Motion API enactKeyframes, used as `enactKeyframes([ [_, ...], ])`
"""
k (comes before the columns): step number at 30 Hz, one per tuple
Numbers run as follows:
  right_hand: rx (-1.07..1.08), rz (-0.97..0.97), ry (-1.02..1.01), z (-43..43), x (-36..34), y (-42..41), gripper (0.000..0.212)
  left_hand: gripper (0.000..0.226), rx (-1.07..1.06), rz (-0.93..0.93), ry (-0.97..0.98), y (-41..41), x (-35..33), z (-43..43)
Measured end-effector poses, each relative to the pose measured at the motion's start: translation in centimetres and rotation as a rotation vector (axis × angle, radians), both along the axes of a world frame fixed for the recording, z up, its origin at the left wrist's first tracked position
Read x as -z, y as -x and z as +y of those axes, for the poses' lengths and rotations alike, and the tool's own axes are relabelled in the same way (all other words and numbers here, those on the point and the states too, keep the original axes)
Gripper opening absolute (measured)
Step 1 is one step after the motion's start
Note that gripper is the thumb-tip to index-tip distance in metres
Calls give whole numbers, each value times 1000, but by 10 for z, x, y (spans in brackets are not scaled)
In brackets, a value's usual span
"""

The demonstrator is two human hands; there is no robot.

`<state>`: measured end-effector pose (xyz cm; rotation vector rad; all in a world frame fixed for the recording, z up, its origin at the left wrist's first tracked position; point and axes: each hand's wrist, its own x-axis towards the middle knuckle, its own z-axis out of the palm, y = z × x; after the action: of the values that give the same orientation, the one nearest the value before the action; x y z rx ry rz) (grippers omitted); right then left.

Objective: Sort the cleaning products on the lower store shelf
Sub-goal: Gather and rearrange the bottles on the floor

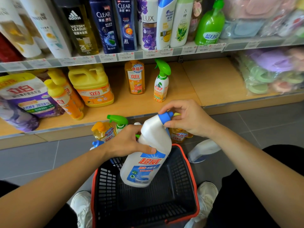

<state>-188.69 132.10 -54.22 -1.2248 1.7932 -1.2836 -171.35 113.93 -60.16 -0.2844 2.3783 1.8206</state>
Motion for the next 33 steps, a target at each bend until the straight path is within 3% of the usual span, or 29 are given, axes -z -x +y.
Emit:
enactKeyframes([
  [10,67,19,35,-5,3,-3,32,37,-12,3,-59,-1,-2,0],
  [18,175,-54,103,-11,12,-8,19,33,-26,28,-127,1,-5,-1],
  [27,71,-77,164,-12,8,-8,49,42,-59,26,-125,5,-9,-8],
  [33,9,-64,104,-12,11,-5,38,39,-44,20,-94,4,-12,-4],
])
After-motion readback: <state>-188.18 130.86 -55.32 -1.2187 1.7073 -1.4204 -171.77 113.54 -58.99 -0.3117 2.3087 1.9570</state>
